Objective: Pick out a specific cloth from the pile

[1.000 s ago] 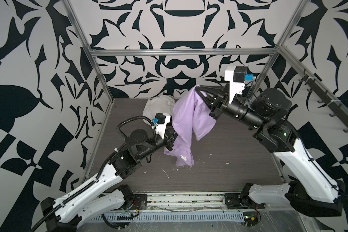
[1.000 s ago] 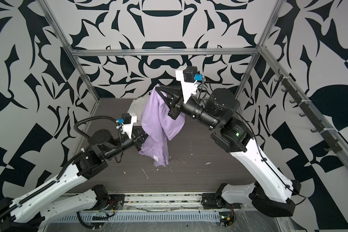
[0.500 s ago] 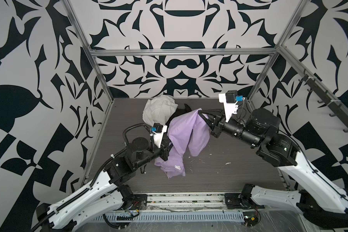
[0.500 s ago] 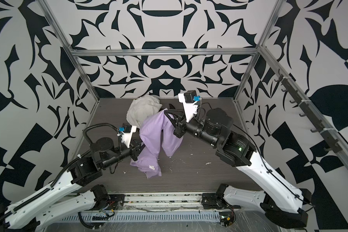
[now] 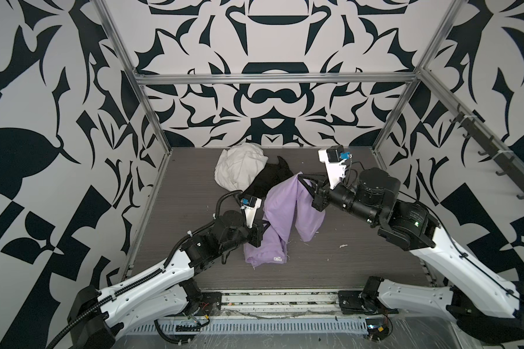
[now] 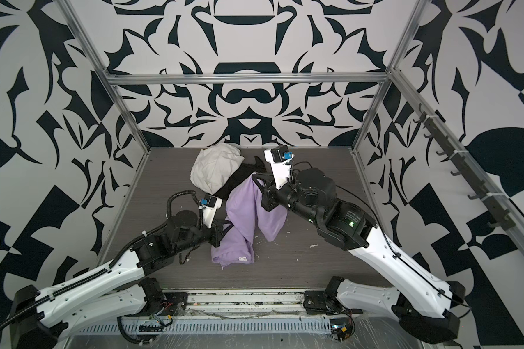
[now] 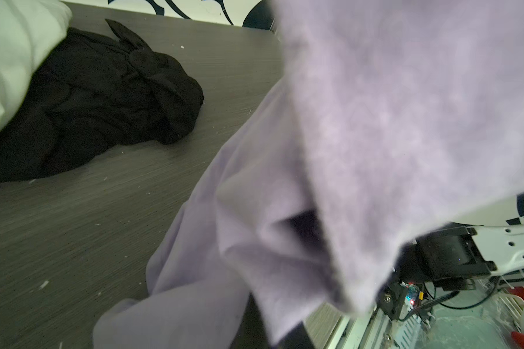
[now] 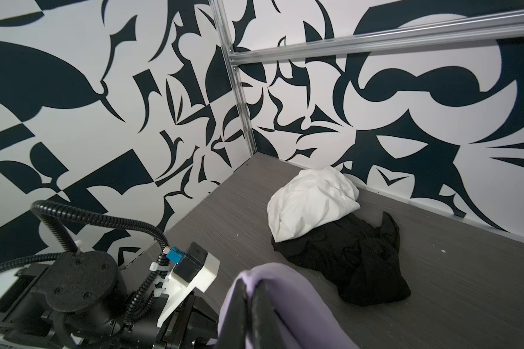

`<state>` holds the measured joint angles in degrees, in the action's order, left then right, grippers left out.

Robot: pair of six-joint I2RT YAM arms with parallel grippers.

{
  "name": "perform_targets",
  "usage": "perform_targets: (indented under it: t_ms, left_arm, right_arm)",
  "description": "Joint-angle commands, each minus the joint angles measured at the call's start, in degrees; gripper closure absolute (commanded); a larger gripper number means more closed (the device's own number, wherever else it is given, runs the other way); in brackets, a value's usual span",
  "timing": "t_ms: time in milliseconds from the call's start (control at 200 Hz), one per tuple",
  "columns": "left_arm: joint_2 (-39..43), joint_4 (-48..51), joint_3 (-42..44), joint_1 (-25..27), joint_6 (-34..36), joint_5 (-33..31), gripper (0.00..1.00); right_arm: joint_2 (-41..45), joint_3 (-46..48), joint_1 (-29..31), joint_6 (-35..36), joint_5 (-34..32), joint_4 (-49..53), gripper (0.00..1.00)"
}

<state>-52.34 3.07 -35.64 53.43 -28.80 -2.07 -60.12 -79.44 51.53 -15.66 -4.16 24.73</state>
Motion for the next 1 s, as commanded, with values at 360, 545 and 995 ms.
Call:
perform_targets:
  t_ms: [360,545,995]
  left_arm:
    - [-6.66,-11.67,2.81,0.19,-0.35,3.68,0.85]
    - [-3.65,-12.82,7.09,0.24,-1.02,2.79,0.62]
    - [9.12,-3.55,11.09,0.18,-2.01,-2.97,0.38]
  right_arm:
    - [1.37,-0.27,0.27,2.81,-4.12,3.63,1.0]
    - [0.55,0.32,0.24,3.44,-3.42,5.21,1.0]
    - [-3.56,0.51,0.17,2.71,4.03,5.76,1.0]
